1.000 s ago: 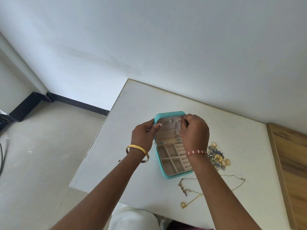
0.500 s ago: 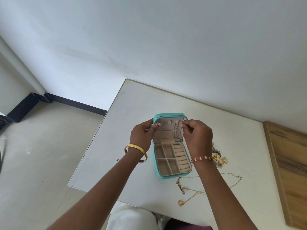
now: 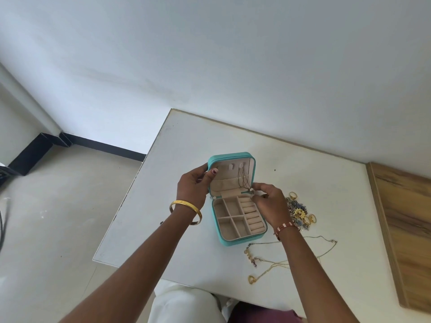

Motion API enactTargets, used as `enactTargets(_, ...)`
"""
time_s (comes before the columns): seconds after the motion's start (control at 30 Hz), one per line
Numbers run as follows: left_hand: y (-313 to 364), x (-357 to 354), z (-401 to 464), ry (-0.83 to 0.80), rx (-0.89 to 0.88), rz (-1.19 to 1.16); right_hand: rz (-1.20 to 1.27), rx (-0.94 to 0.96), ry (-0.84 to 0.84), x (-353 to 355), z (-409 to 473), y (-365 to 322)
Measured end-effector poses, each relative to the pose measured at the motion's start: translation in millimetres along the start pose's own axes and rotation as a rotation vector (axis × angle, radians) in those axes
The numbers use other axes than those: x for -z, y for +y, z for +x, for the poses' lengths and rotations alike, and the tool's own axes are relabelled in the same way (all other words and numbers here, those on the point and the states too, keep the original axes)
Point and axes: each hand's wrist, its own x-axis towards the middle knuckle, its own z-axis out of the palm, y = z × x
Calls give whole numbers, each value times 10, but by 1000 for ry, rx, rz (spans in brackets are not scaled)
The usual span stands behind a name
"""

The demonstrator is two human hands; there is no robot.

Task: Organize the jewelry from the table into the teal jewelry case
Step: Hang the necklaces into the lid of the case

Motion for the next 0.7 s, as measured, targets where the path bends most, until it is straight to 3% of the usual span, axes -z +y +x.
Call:
enactTargets(0.2, -15, -14, -21, 34, 12, -28, -74, 67, -23, -2, 35, 17)
enactTargets(0.43, -24, -26, -52, 63, 9, -19, 5, 65, 47, -6, -7, 44)
enactTargets(0.7, -14, -18, -56, 85, 14, -12, -134, 224, 81, 78, -114, -95)
